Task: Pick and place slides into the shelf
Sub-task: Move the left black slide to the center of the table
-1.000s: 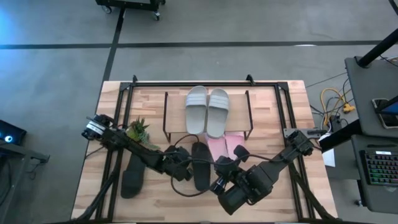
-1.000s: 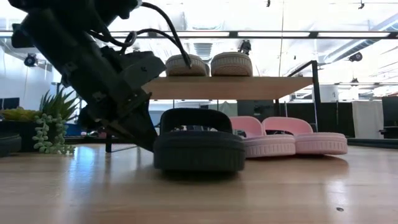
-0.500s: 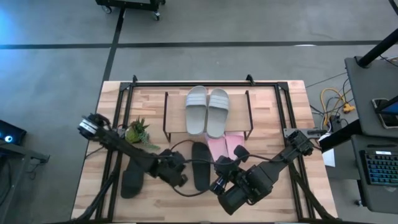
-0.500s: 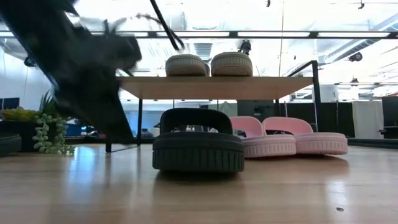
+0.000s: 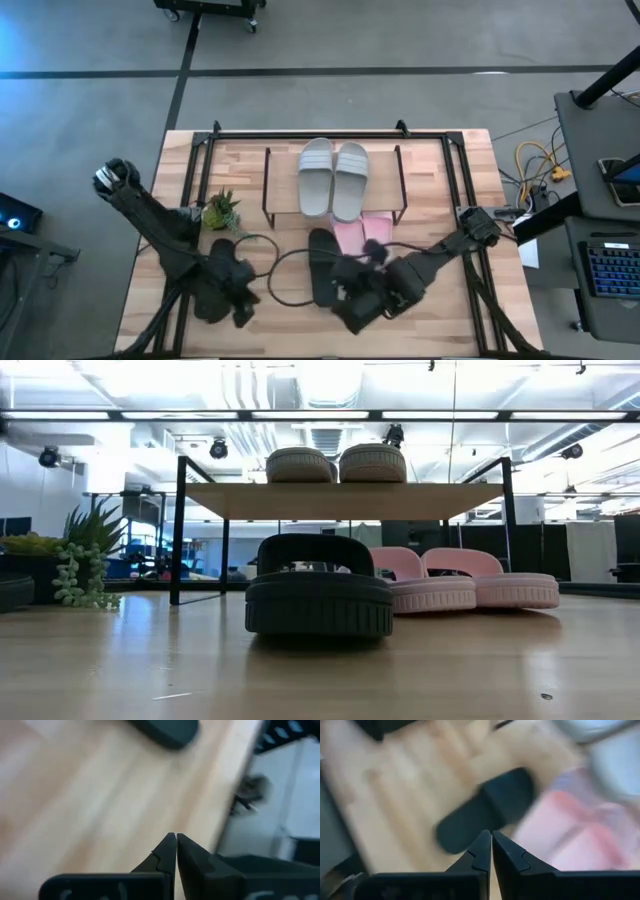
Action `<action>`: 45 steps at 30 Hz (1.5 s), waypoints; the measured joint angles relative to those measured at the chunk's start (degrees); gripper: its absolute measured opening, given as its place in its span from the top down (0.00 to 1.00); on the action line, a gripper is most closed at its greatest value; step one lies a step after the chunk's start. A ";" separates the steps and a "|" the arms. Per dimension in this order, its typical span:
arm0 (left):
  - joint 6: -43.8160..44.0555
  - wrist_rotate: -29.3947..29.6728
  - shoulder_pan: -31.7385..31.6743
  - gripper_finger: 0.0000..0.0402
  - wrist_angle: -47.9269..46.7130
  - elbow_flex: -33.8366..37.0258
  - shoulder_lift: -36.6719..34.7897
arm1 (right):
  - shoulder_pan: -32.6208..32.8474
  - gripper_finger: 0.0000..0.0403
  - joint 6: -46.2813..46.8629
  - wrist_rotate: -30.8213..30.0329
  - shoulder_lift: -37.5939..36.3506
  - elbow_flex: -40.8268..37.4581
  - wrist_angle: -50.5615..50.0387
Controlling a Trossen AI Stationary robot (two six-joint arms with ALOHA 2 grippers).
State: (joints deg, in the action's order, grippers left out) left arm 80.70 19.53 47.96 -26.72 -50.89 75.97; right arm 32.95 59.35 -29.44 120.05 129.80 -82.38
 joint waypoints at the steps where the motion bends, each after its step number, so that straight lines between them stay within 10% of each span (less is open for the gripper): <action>1: 1.84 -0.71 1.39 1.00 0.44 0.04 -0.79 | -0.65 0.97 -2.66 2.64 0.00 -0.67 3.25; 21: 26.56 4.22 27.06 1.00 -2.60 -18.25 21.30 | -11.71 0.97 -16.30 26.84 0.00 -15.68 58.04; 27: 42.59 5.33 29.17 1.00 -17.93 -23.62 27.61 | -12.72 0.97 -15.48 26.78 0.00 -18.72 58.81; 45: 43.11 -3.22 21.63 1.00 -54.89 -23.73 17.47 | -12.74 0.94 -15.83 26.41 0.02 -19.82 58.18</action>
State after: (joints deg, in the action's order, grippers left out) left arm 123.81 16.31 69.59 -81.61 -74.61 93.44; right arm 20.21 43.53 -3.03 120.07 109.98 -24.20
